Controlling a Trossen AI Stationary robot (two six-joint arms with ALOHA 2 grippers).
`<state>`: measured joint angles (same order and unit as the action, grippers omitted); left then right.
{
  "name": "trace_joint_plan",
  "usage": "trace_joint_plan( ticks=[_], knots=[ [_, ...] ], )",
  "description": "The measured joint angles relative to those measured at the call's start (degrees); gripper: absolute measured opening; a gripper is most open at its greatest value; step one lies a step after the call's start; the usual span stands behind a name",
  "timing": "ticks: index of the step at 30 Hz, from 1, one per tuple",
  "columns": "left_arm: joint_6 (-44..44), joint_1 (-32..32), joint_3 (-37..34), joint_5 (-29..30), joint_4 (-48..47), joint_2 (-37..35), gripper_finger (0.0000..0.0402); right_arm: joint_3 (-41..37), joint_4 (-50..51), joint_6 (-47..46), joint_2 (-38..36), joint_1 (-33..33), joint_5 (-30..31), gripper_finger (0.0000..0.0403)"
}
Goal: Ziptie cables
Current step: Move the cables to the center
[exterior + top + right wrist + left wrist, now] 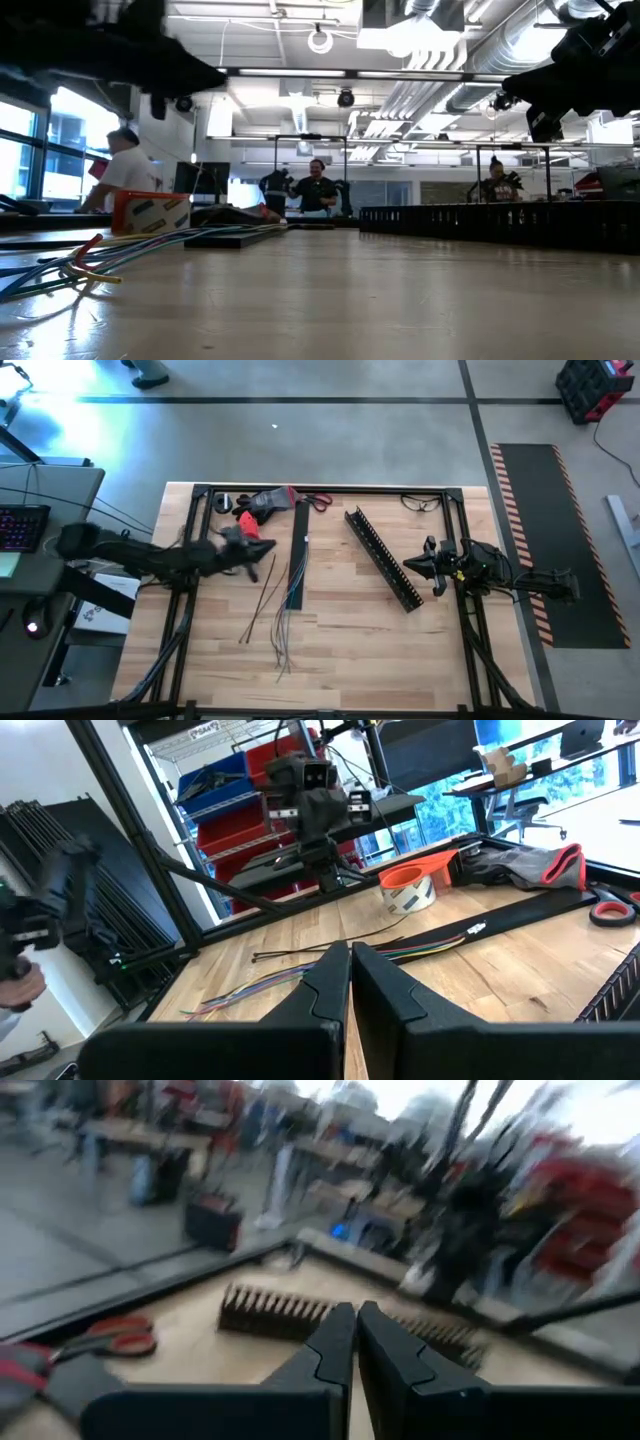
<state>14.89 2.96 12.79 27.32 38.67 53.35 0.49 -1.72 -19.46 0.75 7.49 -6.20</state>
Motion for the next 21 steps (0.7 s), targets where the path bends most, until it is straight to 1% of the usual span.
trace_joint_plan(
  ticks=[3, 5, 8, 11, 13, 16, 18, 21],
  knots=[
    [0.5, 0.3, 8.4, 5.0, -6.0, 12.5, 0.0022, 0.0, 0.0, 0.0, 0.0, 0.0, 0.0, 0.0000],
    [2.9, -0.7, 14.4, 6.0, -11.1, 19.4, 0.0046, 0.0, 0.0, 0.0, 0.0, 0.0, 0.0, 0.0000],
    [8.8, -3.8, 22.5, 5.6, -19.2, 28.1, 0.0096, 0.0, 0.0, 0.0, 0.0, 0.0, 0.0, 0.0000],
    [14.5, -7.9, 28.4, 3.3, -24.3, 34.7, 0.0151, 0.0, 0.0, 0.0, 0.0, 0.0, 0.0, 0.0000],
    [16.9, -10.6, 31.0, 1.7, -26.8, 38.6, 0.0183, 0.0, 0.0, 0.0, 0.0, 0.0, 0.0, 0.0000],
    [20.6, -13.1, 33.9, 1.5, -32.1, 43.8, 0.0211, 0.0, 0.0, 0.0, 0.0, 0.0, 0.0, 0.0000],
    [22.3, -13.6, 35.1, 2.1, -33.8, 46.4, 0.0216, 0.0, 0.0, 0.0, 0.0, 0.0, 0.0, 0.0000],
    [23.8, -13.5, 36.5, 2.6, -34.0, 49.5, 0.0214, 0.0, 0.0, 0.0, 0.0, 0.0, 0.0, 0.0000]
  ],
)
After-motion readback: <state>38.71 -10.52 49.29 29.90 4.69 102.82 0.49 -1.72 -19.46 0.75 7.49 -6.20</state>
